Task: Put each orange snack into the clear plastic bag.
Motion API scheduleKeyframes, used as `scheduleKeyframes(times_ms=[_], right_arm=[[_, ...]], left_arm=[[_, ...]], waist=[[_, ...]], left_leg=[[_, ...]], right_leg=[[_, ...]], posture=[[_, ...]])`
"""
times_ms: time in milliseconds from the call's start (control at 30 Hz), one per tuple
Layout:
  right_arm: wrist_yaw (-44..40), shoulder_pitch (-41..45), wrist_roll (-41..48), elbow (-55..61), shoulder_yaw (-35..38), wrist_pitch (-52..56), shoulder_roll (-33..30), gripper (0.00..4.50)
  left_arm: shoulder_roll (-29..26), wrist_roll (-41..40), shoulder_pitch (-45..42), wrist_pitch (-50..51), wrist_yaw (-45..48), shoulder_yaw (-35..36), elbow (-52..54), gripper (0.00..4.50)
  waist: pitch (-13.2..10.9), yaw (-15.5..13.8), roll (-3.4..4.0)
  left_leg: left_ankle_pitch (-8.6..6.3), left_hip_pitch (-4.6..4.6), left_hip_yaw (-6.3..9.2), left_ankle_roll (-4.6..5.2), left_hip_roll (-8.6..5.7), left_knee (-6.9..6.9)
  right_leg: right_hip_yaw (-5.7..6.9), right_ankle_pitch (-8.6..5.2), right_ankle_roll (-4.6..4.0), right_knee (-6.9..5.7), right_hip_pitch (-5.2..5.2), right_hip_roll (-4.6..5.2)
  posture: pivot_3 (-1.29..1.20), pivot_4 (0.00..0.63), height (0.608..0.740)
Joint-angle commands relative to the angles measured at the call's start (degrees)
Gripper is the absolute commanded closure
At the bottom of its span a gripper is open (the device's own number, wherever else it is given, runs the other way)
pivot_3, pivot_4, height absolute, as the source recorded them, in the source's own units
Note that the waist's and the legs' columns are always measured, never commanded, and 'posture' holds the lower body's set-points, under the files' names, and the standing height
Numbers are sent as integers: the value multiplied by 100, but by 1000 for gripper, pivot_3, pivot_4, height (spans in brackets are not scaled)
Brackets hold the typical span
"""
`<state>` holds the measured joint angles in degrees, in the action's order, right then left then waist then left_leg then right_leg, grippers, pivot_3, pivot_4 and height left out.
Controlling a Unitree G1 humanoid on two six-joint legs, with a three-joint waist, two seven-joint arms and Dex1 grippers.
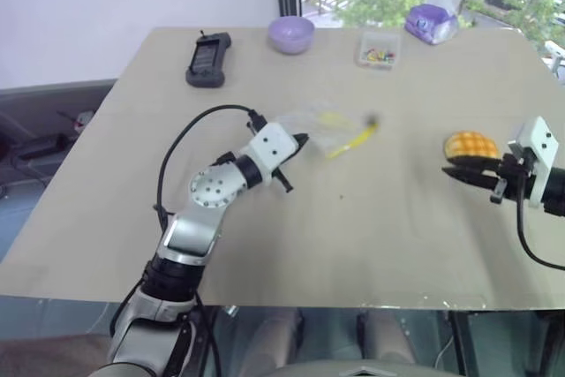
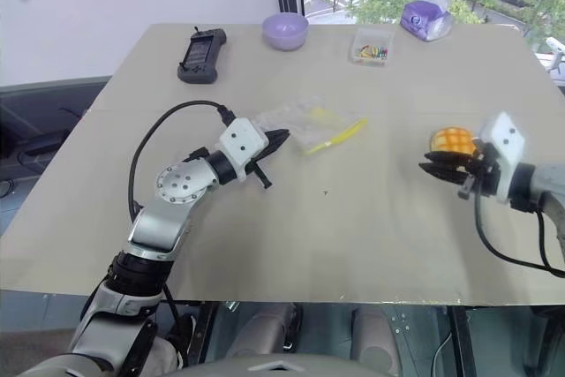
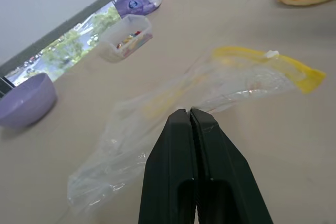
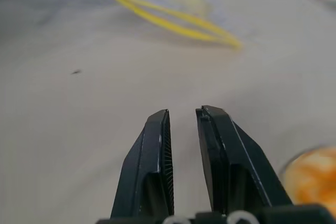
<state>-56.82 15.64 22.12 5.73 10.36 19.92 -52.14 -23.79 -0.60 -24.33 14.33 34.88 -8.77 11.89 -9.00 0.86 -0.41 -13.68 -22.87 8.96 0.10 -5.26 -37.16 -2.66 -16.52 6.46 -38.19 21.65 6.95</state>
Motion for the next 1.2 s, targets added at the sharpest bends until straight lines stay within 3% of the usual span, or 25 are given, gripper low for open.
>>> scheduleKeyframes(times_ms=[33, 300, 400, 567, 600, 900, 1200], right_arm=[[371, 424, -758, -384, -352, -831, 169, 3616], [1371, 1067, -2391, -1354, -1509, -2397, 1194, 3616], [1428, 1151, -2684, -1778, -1751, -2819, 1298, 2729], [1597, 1426, -2699, -2318, -1776, -3287, 1663, 324], [1643, 1494, -2717, -2439, -1779, -3379, 1732, 36], [2210, 2696, -2887, -4234, -1825, -4133, 2552, 36], [1939, 3658, -2791, -5817, -1827, -4834, 3275, 36]], left_arm=[[108, -331, -171, 300, -51, 227, 543, 4422], [286, -550, -482, 830, -188, 241, 917, 4422], [294, -572, -501, 913, -223, 230, 975, 4500], [245, -581, -409, 937, -248, 242, 1012, 4500], [236, -580, -401, 934, -248, 240, 1009, 4500], [253, -633, -384, 967, -257, 200, 1050, 4500], [232, -685, -308, 1036, -281, 189, 1192, 4500]], waist=[[-2, -5, -3], [-6, 7, -7], [-6, -13, -8], [-7, 35, -8], [-7, 41, -8], [-7, 143, -8], [-8, 171, -7]], left_leg=[[0, 0, 1, -1, 0, 0], [1, -4, -1, -3, 0, 4], [1, -5, 2, -3, -2, 5], [2, -3, -2, -3, -3, 6], [2, -2, -3, -3, -3, 7], [2, -1, 0, -4, -2, 7], [2, -1, 0, -5, 0, 12]], right_leg=[[1, 0, 0, 1, 0, 0], [-2, 1, -1, 13, 3, -1], [0, 1, -1, 17, 2, -1], [-4, 1, -2, 17, 2, -5], [-6, 1, -2, 16, 2, -6], [-6, 2, -4, 16, 3, -8], [-10, 2, -4, 17, 7, -11]], posture=[[0, 150, 740], [0, 150, 740], [0, 150, 740], [0, 150, 740], [0, 150, 740], [0, 150, 740], [0, 150, 740]])
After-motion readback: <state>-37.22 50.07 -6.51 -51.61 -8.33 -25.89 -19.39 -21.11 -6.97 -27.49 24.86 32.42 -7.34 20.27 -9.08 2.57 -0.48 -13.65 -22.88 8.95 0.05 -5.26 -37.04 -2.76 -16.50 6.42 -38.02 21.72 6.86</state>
